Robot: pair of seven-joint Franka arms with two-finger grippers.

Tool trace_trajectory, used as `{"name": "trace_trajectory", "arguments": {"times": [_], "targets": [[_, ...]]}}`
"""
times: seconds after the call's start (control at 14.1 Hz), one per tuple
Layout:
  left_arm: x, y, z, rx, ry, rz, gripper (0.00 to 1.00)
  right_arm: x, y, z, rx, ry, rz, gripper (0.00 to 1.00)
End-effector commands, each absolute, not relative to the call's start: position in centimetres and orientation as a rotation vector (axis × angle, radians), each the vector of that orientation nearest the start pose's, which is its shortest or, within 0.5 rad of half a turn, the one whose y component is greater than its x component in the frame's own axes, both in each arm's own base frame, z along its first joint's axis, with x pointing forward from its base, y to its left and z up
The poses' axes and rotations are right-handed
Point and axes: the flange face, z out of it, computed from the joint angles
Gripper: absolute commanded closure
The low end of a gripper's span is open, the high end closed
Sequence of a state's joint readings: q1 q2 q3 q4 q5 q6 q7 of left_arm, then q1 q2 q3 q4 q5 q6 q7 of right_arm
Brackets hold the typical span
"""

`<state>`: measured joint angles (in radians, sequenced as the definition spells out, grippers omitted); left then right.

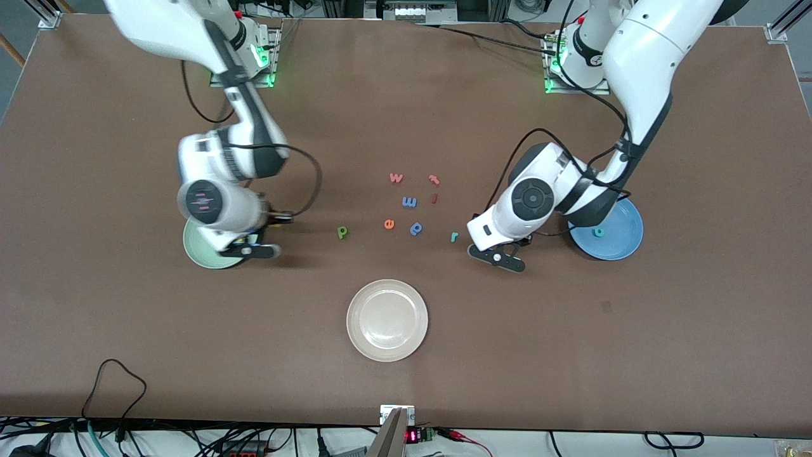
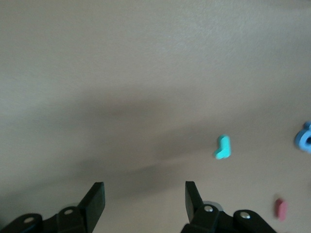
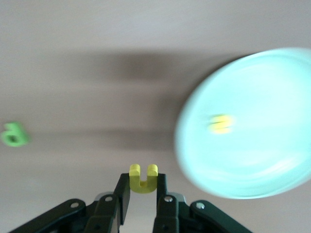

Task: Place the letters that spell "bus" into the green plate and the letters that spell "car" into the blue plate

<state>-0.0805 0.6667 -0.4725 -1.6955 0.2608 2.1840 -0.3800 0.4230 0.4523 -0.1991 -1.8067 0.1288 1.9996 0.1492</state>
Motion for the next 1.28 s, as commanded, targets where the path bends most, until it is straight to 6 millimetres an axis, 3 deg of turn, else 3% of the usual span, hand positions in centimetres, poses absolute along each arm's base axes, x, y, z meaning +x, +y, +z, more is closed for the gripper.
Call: {"name": "trace_trajectory", "arguments": {"times": [0.0, 0.21, 0.36, 0.43, 0.5, 0.57, 0.64, 0.78, 0.92, 1.07, 1.14, 1.21], "targets": [[58.3, -34.0, 22.2, -3.184, 0.285, 0.148, 0.32, 60.8, 7.9, 26.6, -3.130, -0.115, 0.433, 0.88], [56.9, -36.6, 20.3, -3.192, 0.213, 0.110, 0.34, 61.0, 4.1, 23.9, -3.123, -0.114, 0.444, 0.84], [56.9, -37.1, 19.2, -3.174, 0.290, 0.031, 0.34, 61.2, 3.6, 21.7, -3.131, -0.106, 0.433, 0.80], [56.8, -37.3, 19.0, -3.176, 0.306, 0.017, 0.35, 61.2, 3.6, 20.9, -3.128, -0.093, 0.424, 0.67], [56.6, -37.5, 18.7, -3.177, 0.308, 0.021, 0.36, 61.4, 3.7, 20.7, -3.126, -0.070, 0.421, 0.28], [56.3, -37.9, 18.3, -3.175, 0.324, 0.027, 0.38, 61.6, 3.9, 21.4, -3.119, -0.057, 0.410, 0.00], [55.9, -38.3, 18.0, -3.169, 0.340, 0.031, 0.41, 61.9, 4.5, 23.1, -3.112, -0.067, 0.379, 0.00], [55.8, -38.1, 16.9, -3.118, 0.414, 0.002, 0.52, 62.0, 7.7, 24.8, -3.105, -0.135, 0.344, 0.00], [55.7, -38.1, 16.5, -3.110, 0.429, 0.000, 0.54, 61.9, 12.9, 25.3, -3.083, -0.205, 0.304, 0.00], [55.6, -38.1, 16.4, -3.110, 0.429, 0.005, 0.55, 61.1, 19.5, 25.9, -3.039, -0.307, 0.280, 0.00], [55.7, -38.0, 16.5, -3.108, 0.426, 0.003, 0.69, 60.7, 21.7, 25.8, -3.041, -0.319, 0.277, 0.03], [55.9, -37.7, 16.6, -3.109, 0.416, 0.003, 0.84, 60.2, 24.1, 25.5, -3.045, -0.300, 0.270, 0.17]]}}
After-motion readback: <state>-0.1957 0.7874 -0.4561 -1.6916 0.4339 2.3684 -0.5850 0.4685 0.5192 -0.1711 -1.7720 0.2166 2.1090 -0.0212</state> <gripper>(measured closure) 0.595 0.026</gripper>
